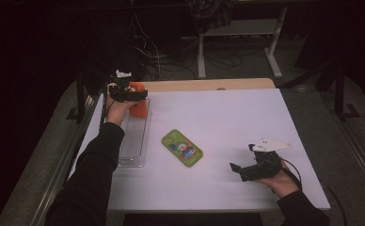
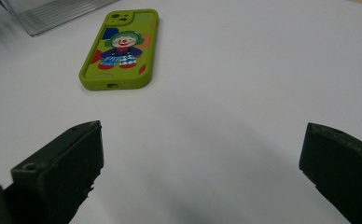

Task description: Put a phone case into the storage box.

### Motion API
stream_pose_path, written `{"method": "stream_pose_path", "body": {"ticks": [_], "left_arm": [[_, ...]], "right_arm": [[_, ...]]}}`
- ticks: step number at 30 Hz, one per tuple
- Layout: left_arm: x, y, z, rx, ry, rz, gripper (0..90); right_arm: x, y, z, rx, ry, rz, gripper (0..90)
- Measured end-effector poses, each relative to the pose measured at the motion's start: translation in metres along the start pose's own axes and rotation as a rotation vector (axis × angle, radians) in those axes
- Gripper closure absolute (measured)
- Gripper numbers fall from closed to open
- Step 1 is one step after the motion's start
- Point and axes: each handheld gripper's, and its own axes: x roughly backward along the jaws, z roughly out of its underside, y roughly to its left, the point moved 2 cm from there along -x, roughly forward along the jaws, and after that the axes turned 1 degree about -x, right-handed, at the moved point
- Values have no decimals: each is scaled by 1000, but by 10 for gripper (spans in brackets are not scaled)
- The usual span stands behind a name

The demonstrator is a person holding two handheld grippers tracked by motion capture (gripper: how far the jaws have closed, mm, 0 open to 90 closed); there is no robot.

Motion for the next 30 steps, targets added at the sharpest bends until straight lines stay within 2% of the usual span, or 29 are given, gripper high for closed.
{"method": "stream_pose_path", "body": {"ticks": [2,10,14,15,19,24,30], "left_arm": [[0,1,0,5,-7,5,2],[8,10,-2,3,-12,-19,0],[18,13,-4,-5,-10,-5,0],[21,12,-4,1,-13,7,0],[33,9,-5,-32,5,52,0],[52,2,-9,-40,-13,116,0],[70,-13,-8,-77,-24,191,0]], "right_arm": [[0,0,0,-2,1,1,0],[0,0,0,0,2,3,0],[0,0,0,-1,2,4,0],[0,0,0,-1,2,5,0],[0,0,0,-3,3,3,0],[-1,0,-2,-1,-1,4,0],[-2,1,-2,1,4,2,0]]}}
